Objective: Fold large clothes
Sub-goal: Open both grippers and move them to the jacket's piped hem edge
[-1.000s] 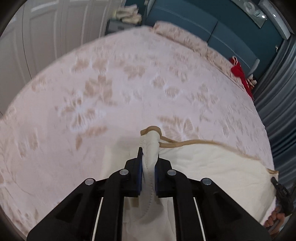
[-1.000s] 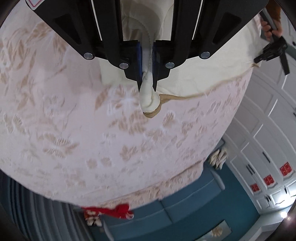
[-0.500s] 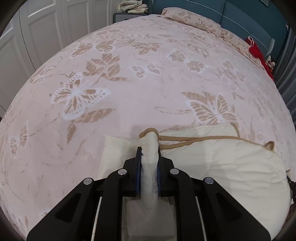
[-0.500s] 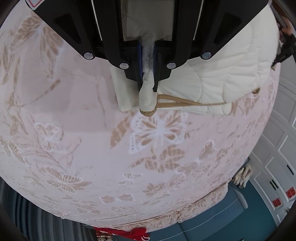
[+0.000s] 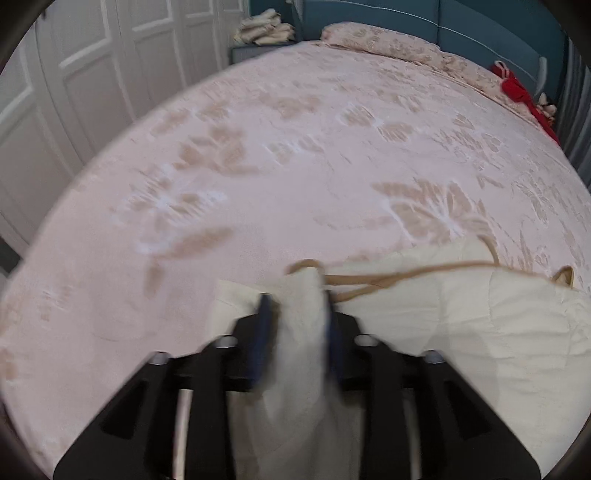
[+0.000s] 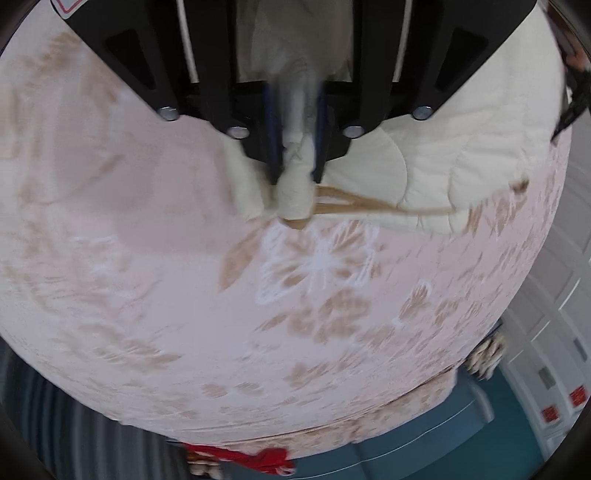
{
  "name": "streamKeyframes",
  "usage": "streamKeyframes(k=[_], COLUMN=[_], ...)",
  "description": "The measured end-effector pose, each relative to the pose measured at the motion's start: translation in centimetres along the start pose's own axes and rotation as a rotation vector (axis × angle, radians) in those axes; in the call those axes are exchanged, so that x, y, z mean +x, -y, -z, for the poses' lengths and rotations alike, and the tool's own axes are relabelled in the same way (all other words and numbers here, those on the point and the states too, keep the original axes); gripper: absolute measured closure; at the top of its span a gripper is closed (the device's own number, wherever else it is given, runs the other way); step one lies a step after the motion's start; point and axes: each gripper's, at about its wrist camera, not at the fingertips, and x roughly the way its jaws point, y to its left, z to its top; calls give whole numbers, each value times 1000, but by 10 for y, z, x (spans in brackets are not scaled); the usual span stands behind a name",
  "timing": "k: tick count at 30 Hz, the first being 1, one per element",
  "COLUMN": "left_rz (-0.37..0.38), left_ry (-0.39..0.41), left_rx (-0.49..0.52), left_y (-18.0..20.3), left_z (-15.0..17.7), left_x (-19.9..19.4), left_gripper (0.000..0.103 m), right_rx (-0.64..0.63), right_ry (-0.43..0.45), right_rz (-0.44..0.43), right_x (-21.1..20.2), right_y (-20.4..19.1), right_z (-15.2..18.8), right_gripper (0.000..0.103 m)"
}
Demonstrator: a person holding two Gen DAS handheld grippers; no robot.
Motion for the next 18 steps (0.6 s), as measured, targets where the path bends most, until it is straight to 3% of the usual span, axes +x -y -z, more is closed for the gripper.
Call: streamKeyframes(k=[1,2,4,6,9,10,13,17,18], left_rz=[-15,3,53,121,285,302,292,250,245], left_ry=[43,100,168,195,106,72,-24,-87,-93], left_rx=[-22,-57,-89,-76,4,30,109,139,142], left_y=[-7,-15,-20,-7,49,65,106,128,129], left_z=[-5,-11,-22,-32,-36,-33,-18,2,6], left_x=[-20,-43,-79,-101,-96,-88,-53,-14,-8], left_gripper=[42,38,37,37,37,42,53,54,54], right_rx=[16,23,-21,-96,-232,-273,-365,-410,-411], right_ry=[26,74,149,131,51,22,-45,-127,-149], right_rz=[15,18,-8,-91,-225,-261,-283,-234,-209], right_x=[-13,-33,-67,-75,-66,-58,-31,10,23], right_y=[1,0,-19,-53,-122,-145,-189,-205,-202], right_z=[-3,-6,-10,-11,-1,5,18,30,32], right_gripper=[72,72,72,74,85,89,94,97,102])
